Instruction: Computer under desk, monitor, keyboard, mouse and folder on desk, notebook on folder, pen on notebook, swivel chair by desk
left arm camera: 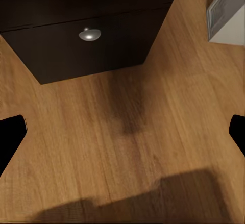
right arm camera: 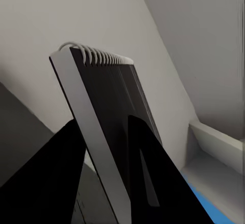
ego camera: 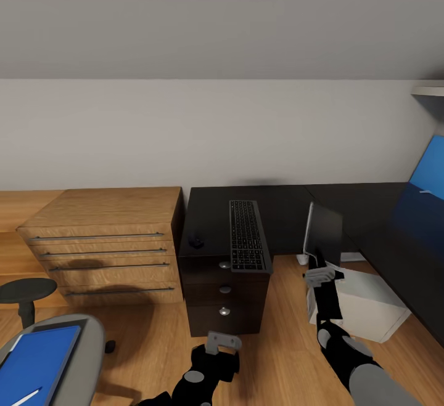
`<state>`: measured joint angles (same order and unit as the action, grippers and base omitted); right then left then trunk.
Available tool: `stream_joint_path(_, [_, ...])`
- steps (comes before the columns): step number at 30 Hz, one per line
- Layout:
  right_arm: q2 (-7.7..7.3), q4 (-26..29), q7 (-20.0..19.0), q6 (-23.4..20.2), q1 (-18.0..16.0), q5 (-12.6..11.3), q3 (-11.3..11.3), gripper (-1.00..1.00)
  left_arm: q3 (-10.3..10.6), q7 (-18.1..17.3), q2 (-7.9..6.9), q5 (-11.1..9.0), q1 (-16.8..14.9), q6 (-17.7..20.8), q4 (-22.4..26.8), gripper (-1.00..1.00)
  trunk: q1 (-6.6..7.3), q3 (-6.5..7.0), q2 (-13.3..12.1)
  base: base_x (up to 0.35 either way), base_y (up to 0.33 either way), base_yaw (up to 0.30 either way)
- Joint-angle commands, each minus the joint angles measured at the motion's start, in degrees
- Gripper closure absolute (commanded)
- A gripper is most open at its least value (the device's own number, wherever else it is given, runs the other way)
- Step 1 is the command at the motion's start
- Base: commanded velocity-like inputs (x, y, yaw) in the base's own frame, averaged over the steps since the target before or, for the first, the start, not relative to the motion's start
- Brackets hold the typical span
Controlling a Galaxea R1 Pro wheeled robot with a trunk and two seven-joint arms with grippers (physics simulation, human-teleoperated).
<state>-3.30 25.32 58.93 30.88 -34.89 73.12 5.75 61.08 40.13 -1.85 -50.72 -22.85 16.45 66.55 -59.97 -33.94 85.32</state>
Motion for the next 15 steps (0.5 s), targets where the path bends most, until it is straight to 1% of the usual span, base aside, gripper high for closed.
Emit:
stream_joint_path(1, [0.14,2.73,-2.35,-0.61,0.01,-1.05,0.5,1.0,0.13,0.4,0.44,-0.2,-0.09,0.11,-0.92,-1.0,0.0,-0.06,0.03,0.0,0.0,0.0])
stream_joint_path(2, [0.2,5.42,-5.09,-1.93,0.04,-2.93,0.56,1.0,0.12,0.39,0.84,-0.16,-0.09,0.1,-1.7,-1.0,0.0,-0.06,0.03,0.0,0.0,0.0])
stream_joint_path(4, [0.24,8.14,-8.18,-3.7,0.05,-4.95,0.6,1.0,0.08,0.39,1.13,-0.13,-0.09,0.09,-2.2,-1.0,0.0,-0.06,0.03,0.0,0.0,0.0])
stream_joint_path(6, [0.28,13.17,-15.27,-7.92,0.07,-9.18,0.6,1.0,0.07,0.39,1.43,-0.1,-0.09,0.08,-2.73,-1.0,0.0,-0.06,0.03,0.0,0.0,0.0])
stream_joint_path(8, [0.31,15.24,-18.75,-10.26,0.08,-11.1,0.61,1.0,0.08,0.39,1.52,-0.09,-0.09,0.07,-2.88,-1.0,0.0,-0.06,0.03,0.0,0.0,0.0])
stream_joint_path(9, [0.41,16.74,-21.49,-12.73,0.1,-12.64,0.6,1.0,0.07,0.39,1.58,-0.09,-0.09,0.07,-2.97,-1.0,0.0,-0.06,0.03,0.0,0.0,0.0])
stream_joint_path(10, [0.51,17.28,-22.47,-13.95,0.17,-13.21,0.6,1.0,0.05,0.39,1.6,-0.09,-0.09,0.07,-3.01,-1.0,0.0,-0.06,0.03,0.0,0.0,0.0])
stream_joint_path(11, [1.47,18.72,-25.09,-18.11,1.8,-14.64,0.53,1.0,0.02,0.39,1.65,-0.08,-0.09,0.07,-3.08,-1.0,0.0,-0.06,0.03,0.0,0.0,0.0])
stream_joint_path(15, [3.34,20.28,-25.22,-19.95,4.91,-14.98,0.5,1.0,0.0,0.39,1.67,-0.04,-0.09,0.07,-3.11,-1.0,0.0,-0.06,0.03,0.0,0.0,0.0])
